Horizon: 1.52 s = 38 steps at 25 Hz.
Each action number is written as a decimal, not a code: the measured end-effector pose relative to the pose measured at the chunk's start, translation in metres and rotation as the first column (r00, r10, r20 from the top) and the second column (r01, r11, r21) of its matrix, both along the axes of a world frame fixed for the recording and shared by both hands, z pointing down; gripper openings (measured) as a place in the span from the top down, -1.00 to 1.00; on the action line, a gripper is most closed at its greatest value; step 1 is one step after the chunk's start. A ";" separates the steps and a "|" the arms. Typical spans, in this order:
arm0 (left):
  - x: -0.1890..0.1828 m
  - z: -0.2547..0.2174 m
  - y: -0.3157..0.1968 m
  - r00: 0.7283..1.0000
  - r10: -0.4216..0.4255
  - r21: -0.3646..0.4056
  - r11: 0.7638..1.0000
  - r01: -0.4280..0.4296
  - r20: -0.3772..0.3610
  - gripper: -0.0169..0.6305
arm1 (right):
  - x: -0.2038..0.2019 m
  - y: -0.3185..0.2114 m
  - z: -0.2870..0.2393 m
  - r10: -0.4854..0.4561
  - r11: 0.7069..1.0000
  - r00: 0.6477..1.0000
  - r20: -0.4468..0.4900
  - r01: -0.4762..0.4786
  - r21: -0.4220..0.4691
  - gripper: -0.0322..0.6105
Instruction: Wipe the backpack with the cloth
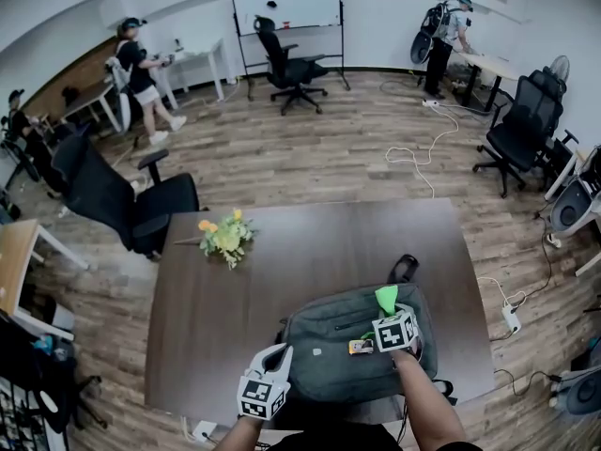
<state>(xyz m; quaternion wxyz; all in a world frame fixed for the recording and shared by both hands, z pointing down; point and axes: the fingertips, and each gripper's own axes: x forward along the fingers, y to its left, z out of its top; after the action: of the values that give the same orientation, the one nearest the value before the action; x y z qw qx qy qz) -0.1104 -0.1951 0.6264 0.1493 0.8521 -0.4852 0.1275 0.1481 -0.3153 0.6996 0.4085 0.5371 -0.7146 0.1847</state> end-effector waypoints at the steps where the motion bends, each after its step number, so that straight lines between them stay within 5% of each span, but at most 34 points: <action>1: 0.000 0.000 0.000 1.000 0.001 0.000 1.000 -0.001 0.000 0.89 | 0.006 0.000 -0.001 0.011 1.000 1.000 -0.006 -0.011 0.000 0.57; 9: -0.005 0.002 0.002 1.000 0.000 -0.003 1.000 0.000 0.001 0.89 | 0.051 -0.002 -0.014 0.086 0.996 0.995 -0.049 -0.085 0.023 0.57; 18: -0.007 0.004 0.002 1.000 -0.002 -0.003 1.000 0.002 -0.004 0.89 | 0.055 -0.003 -0.025 0.104 0.994 0.993 -0.060 -0.101 0.049 0.57; 29: -0.017 0.001 0.014 1.000 -0.016 0.009 1.000 0.016 -0.003 0.89 | -0.039 0.020 -0.053 -0.075 0.990 0.996 0.051 0.068 0.126 0.57; 38: -0.040 0.004 0.037 0.999 -0.053 0.008 0.999 0.053 0.002 0.89 | -0.118 0.059 -0.032 -0.223 0.972 0.972 0.070 0.216 0.095 0.57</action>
<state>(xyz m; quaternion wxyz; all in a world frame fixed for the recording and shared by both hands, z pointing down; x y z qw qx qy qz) -0.1501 -0.1586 0.6307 0.1486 0.8393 -0.5084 0.1223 0.0306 -0.2566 0.6676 0.3735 0.4642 -0.7927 0.1288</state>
